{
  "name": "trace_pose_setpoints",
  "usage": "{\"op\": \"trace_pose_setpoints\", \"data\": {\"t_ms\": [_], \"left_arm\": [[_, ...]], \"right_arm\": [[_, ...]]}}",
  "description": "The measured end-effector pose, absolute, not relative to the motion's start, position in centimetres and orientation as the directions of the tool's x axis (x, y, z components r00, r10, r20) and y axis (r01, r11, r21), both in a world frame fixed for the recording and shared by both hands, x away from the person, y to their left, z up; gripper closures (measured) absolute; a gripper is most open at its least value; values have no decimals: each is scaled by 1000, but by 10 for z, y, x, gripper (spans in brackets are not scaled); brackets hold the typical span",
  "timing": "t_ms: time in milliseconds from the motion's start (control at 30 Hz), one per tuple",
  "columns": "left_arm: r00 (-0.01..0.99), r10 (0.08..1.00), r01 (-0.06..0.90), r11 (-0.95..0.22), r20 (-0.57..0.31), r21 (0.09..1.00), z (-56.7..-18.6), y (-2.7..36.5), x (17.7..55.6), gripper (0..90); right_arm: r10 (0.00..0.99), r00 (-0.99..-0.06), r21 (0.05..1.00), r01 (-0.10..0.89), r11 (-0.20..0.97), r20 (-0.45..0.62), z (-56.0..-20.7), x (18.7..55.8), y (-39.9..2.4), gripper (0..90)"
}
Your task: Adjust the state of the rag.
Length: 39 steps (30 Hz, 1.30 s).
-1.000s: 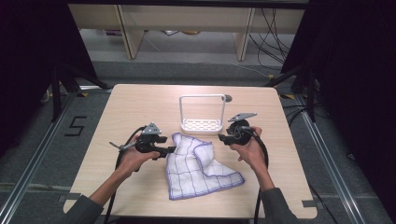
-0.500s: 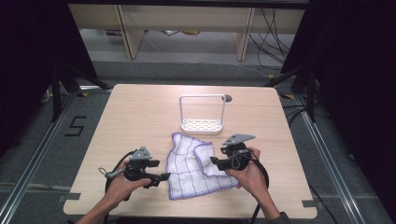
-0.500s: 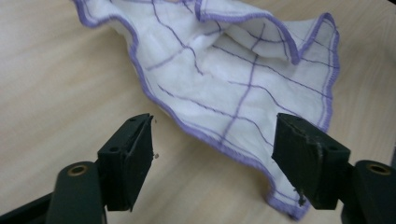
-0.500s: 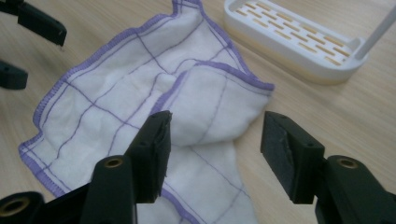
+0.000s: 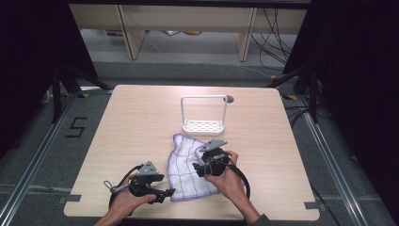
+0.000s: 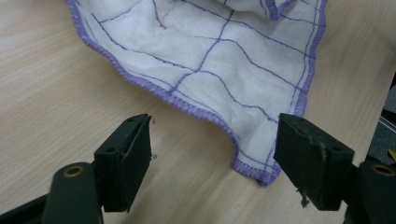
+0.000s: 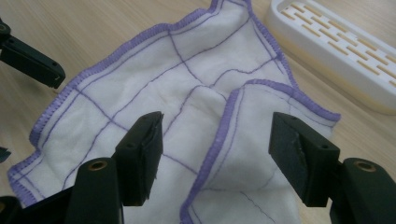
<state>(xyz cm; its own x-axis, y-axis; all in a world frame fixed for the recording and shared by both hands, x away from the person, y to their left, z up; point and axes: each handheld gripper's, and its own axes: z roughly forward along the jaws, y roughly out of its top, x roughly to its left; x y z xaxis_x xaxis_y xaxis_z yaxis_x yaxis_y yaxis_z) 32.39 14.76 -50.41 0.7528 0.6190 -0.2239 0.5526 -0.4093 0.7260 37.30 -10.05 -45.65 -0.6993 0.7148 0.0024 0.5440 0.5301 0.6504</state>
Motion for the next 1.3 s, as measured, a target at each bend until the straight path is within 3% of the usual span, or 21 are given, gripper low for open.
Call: {"op": "trace_pose_setpoints", "data": {"t_ms": [133,267,400,533,667,1000,1300], "left_arm": [[766,609,541,-433,-209,721,-510,138,320,305],[786,596,507,-468,-166,724,-511,133,318,357],[803,582,471,-490,-127,733,-512,132,317,583],[834,539,425,-500,-112,755,-512,134,316,782],[856,501,406,-501,-126,764,-510,136,312,862],[848,489,443,-440,-206,781,-507,162,311,874],[851,472,459,-459,-228,761,-510,172,305,877]], "right_arm": [[706,-704,638,506,580,-83,-464,380,-93,364],[701,-702,622,495,607,-126,-471,386,-91,508],[680,-718,610,474,635,-150,-470,388,-98,764],[673,-727,633,459,623,-136,-462,390,-111,870],[695,-710,657,472,588,-113,-453,395,-129,878],[805,-593,708,574,411,13,-439,408,-186,878],[847,-532,692,606,391,-12,-458,427,-211,877]]}}
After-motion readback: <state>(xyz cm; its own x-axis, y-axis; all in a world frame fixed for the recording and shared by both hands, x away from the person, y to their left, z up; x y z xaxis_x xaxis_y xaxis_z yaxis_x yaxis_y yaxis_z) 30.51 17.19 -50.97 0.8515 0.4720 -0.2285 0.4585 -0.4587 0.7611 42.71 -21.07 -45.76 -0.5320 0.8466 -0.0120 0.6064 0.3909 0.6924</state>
